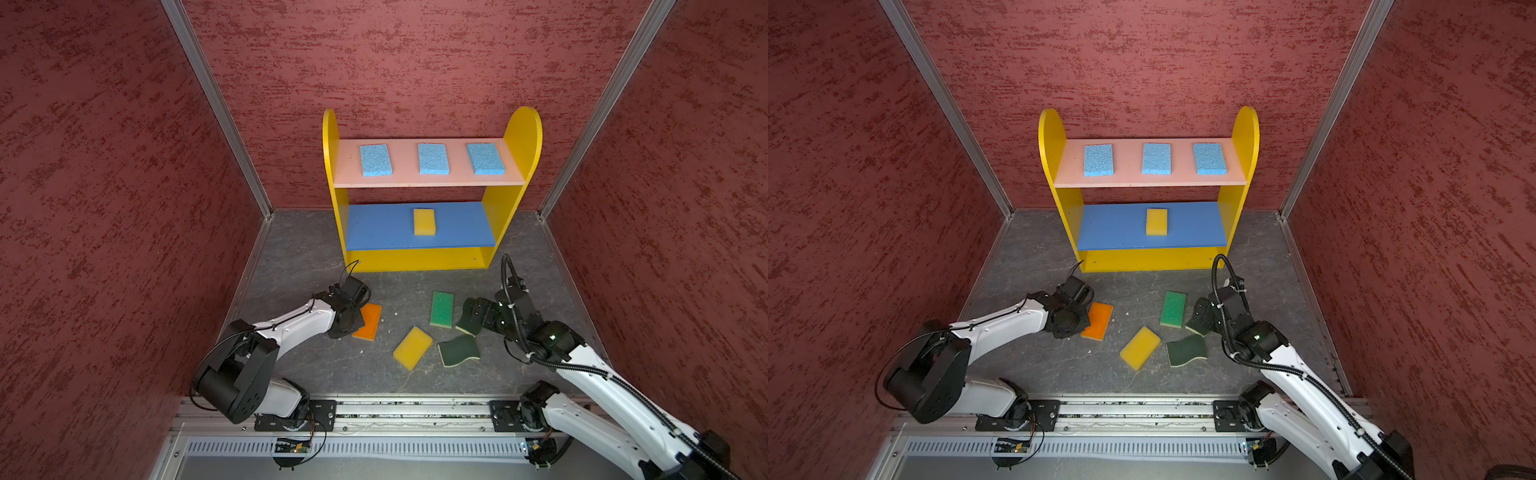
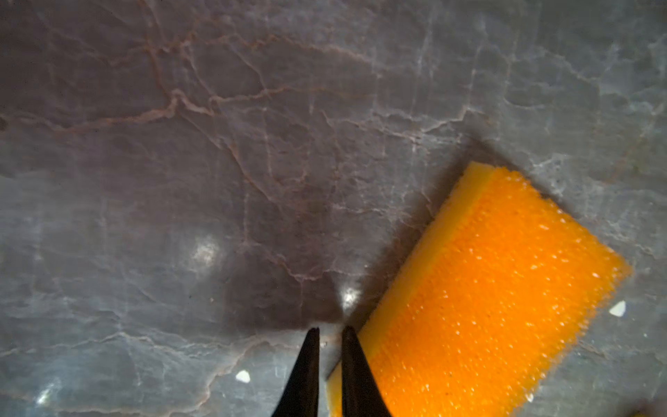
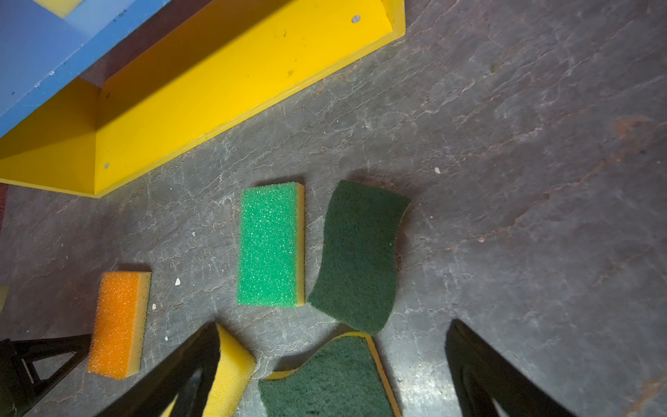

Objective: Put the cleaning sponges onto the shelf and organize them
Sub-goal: 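Position the left gripper above the orange sponge's end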

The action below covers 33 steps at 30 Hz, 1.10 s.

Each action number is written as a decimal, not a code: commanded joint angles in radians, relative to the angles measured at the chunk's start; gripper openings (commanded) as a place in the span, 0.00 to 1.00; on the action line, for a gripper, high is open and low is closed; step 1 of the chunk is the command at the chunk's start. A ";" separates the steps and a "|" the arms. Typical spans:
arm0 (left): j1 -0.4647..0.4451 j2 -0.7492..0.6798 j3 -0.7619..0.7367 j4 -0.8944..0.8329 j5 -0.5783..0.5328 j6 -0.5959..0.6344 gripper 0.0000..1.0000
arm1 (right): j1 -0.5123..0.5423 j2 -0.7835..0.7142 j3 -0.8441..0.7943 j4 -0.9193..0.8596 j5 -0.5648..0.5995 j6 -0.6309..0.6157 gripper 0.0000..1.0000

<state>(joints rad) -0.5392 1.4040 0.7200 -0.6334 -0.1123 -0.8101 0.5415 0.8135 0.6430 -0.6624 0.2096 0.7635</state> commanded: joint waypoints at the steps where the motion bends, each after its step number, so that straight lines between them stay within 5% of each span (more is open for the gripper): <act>1: -0.014 -0.038 0.029 -0.059 -0.023 -0.015 0.25 | -0.005 -0.021 0.001 -0.002 0.005 0.010 0.99; 15: -0.170 -0.173 0.013 -0.053 -0.084 0.097 0.55 | -0.005 -0.054 0.000 -0.023 0.007 0.006 0.99; 18: -0.174 -0.168 0.001 -0.048 -0.089 0.105 0.76 | -0.005 -0.062 -0.002 -0.026 0.009 0.007 0.99; 22: -0.182 -0.165 -0.023 0.000 -0.065 0.133 0.80 | -0.005 -0.076 -0.002 -0.037 0.010 0.010 0.99; 24: -0.195 -0.168 -0.031 0.024 -0.066 0.141 1.00 | -0.004 -0.084 -0.005 -0.045 0.015 0.013 0.99; 33: -0.233 -0.101 -0.037 0.073 -0.074 0.154 1.00 | -0.005 -0.112 -0.010 -0.072 0.033 0.022 0.99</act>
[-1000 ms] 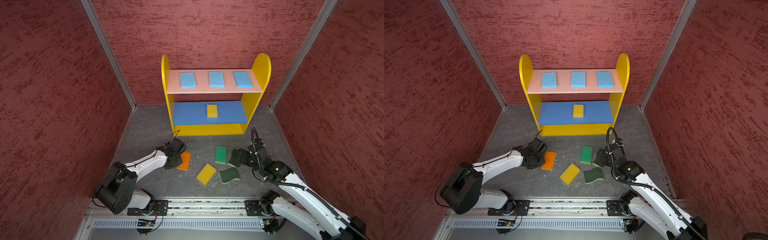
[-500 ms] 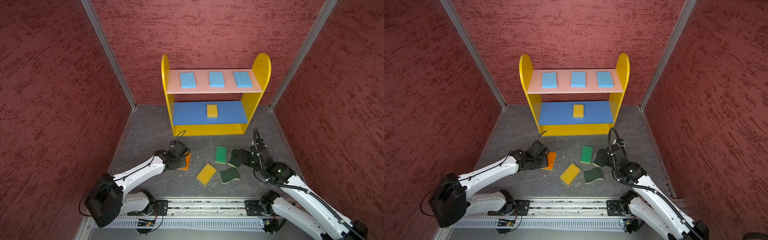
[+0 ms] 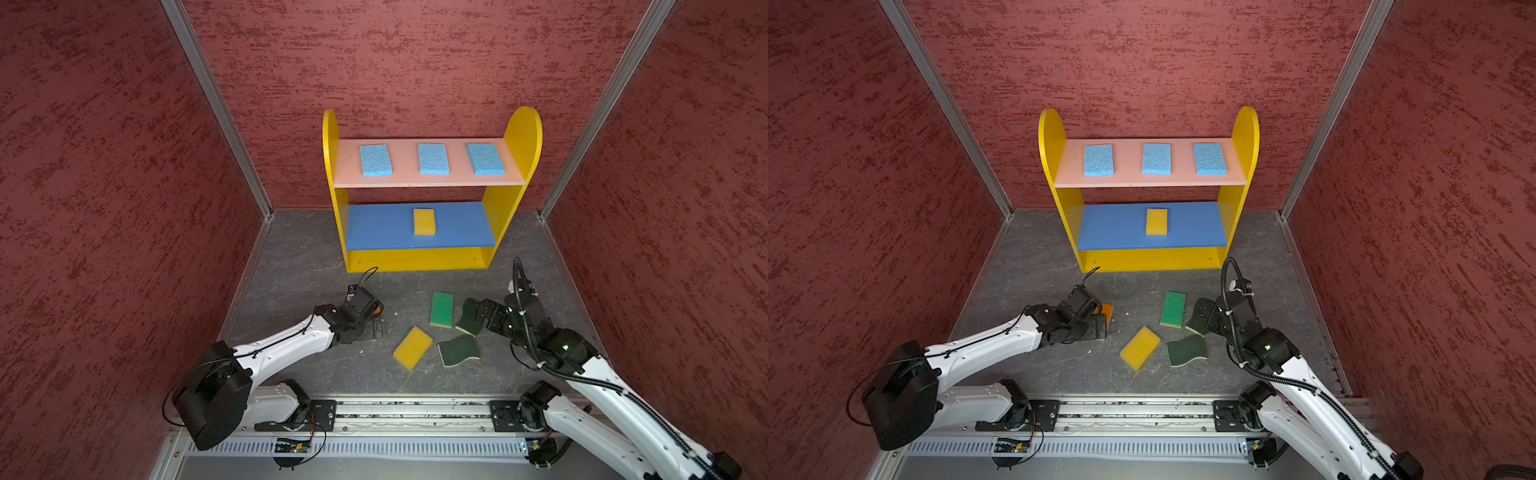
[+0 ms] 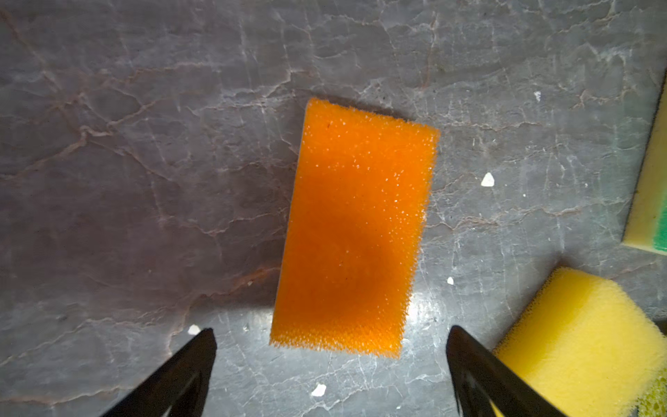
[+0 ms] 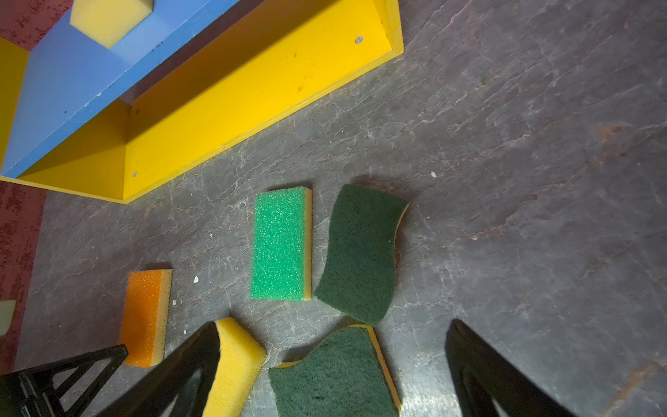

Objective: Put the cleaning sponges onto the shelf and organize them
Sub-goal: 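Position the left gripper above the orange sponge's end, then close the left gripper on the orange sponge and lift it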

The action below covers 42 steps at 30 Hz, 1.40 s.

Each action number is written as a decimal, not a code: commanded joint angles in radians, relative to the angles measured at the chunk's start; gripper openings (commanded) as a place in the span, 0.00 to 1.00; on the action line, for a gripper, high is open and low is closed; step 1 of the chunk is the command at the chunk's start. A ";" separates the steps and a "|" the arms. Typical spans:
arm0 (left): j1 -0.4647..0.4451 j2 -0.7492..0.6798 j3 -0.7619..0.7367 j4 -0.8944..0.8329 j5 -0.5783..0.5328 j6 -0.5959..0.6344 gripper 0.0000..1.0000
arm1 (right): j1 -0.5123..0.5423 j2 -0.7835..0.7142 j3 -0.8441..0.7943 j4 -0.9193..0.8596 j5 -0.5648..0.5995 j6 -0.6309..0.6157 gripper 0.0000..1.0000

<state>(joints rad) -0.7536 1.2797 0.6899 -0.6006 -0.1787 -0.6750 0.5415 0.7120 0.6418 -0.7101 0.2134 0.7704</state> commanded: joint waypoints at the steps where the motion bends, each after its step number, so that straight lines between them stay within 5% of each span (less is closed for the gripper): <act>1: -0.023 0.038 -0.003 0.041 -0.008 0.018 1.00 | -0.004 -0.011 -0.011 -0.026 0.031 0.015 0.99; 11: -0.084 0.201 0.071 -0.015 -0.108 0.013 0.98 | -0.005 -0.004 -0.015 -0.019 0.033 0.012 0.99; 22: -0.070 0.259 0.061 0.063 -0.055 0.037 0.93 | -0.005 0.004 -0.031 -0.013 0.037 0.011 0.99; 42: -0.046 0.260 0.054 0.061 -0.056 -0.006 0.64 | -0.005 0.061 -0.040 0.040 0.039 -0.033 0.99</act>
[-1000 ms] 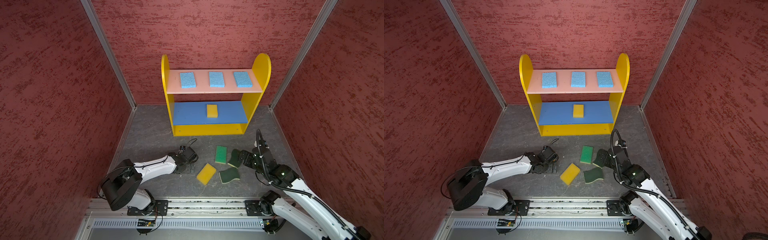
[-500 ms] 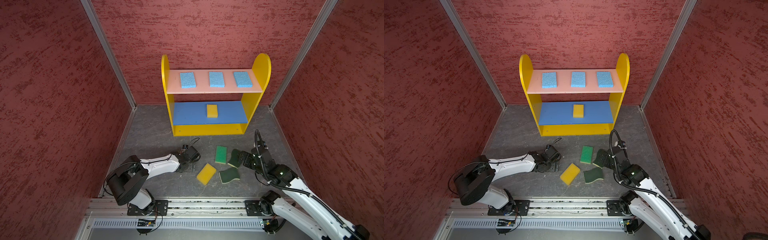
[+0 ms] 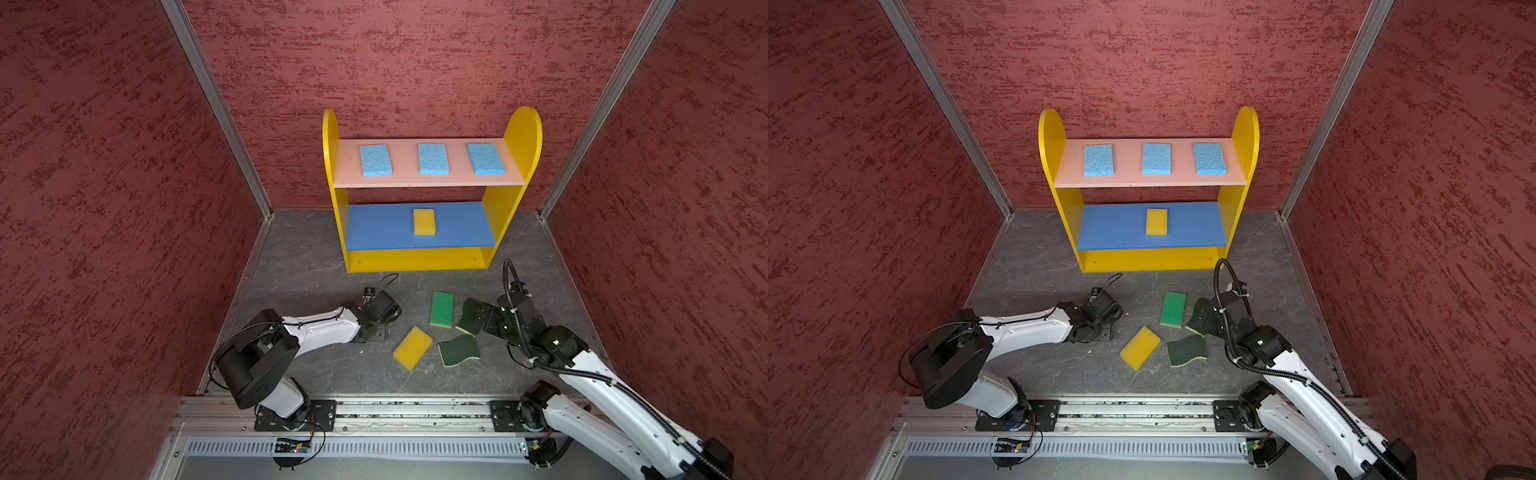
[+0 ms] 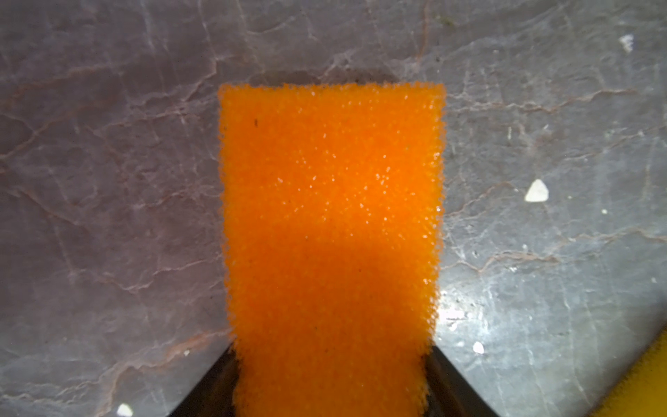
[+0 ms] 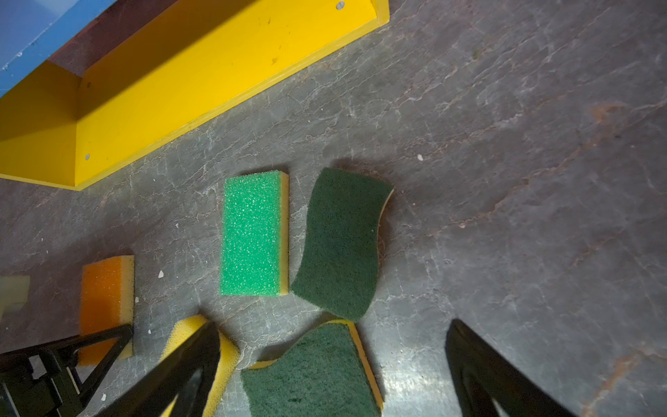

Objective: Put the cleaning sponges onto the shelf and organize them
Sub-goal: 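Close the left gripper on the orange sponge and lift it, then carry the orange sponge with the left gripper up to the blue lower shelf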

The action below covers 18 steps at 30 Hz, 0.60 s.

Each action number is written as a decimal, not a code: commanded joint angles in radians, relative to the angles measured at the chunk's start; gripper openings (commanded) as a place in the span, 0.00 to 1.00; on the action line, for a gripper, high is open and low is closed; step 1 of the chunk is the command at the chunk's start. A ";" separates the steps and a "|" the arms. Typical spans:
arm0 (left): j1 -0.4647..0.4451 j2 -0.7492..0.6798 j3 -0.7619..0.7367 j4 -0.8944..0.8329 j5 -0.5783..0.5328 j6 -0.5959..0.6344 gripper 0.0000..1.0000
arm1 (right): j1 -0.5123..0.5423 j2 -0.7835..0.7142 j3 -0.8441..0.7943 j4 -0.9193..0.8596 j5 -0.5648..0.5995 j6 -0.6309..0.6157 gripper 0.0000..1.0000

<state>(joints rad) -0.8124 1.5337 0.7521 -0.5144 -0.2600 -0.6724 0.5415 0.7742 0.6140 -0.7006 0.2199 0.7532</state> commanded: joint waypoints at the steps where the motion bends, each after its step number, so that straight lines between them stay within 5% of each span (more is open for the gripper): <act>1: 0.017 -0.003 0.000 -0.031 0.025 -0.008 0.63 | -0.005 -0.001 -0.013 0.034 0.032 -0.021 0.99; 18: 0.068 -0.084 0.226 -0.080 -0.061 0.091 0.57 | -0.005 -0.001 0.006 0.045 0.044 -0.093 0.99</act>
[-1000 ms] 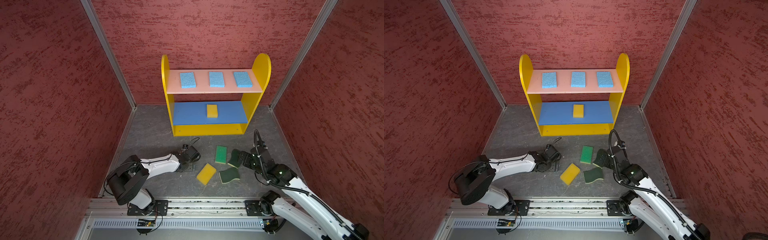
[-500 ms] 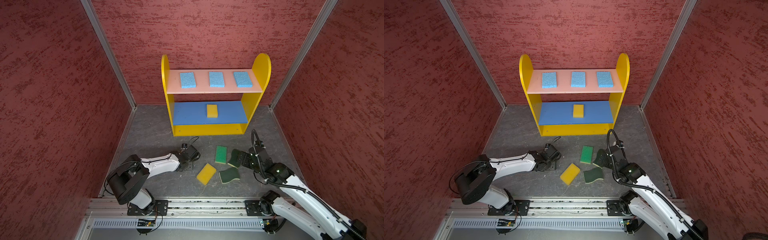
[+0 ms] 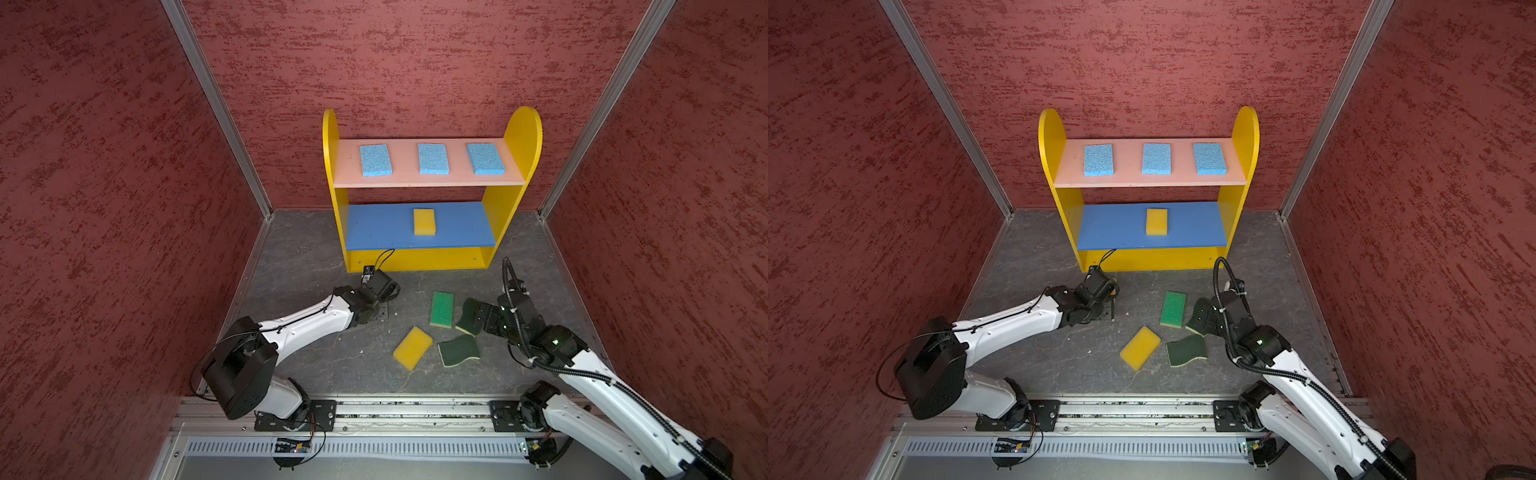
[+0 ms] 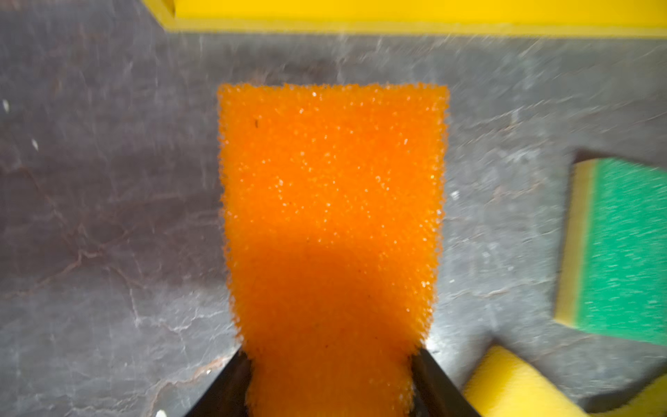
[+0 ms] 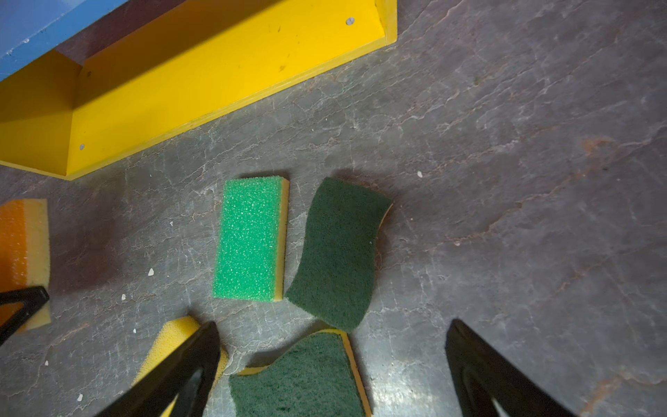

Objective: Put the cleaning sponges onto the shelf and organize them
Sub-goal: 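Carry the orange sponge with the left gripper up to the blue lower shelf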

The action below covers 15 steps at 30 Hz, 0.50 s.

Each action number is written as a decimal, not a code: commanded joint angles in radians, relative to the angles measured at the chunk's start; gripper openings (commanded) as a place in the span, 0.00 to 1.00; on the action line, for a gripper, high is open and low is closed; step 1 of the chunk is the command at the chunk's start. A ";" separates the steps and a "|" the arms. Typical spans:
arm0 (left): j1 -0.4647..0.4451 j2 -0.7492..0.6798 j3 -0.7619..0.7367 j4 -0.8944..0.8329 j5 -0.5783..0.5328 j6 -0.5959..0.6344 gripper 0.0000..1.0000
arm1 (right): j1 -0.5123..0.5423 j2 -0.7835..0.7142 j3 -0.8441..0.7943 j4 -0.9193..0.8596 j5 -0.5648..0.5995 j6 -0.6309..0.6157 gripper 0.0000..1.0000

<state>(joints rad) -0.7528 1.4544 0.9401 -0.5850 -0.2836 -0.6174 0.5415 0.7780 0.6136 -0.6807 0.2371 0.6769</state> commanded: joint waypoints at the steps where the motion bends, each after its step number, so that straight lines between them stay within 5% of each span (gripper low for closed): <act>1: 0.011 -0.003 0.052 -0.005 -0.041 0.043 0.57 | -0.005 -0.002 0.010 0.027 0.027 -0.022 0.99; 15: 0.094 0.020 0.183 0.080 -0.081 0.139 0.58 | -0.005 0.028 0.059 0.044 0.024 -0.064 0.99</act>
<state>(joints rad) -0.6739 1.4559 1.0897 -0.5484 -0.3378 -0.5217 0.5415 0.7990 0.6273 -0.6697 0.2409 0.6338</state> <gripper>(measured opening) 0.582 0.987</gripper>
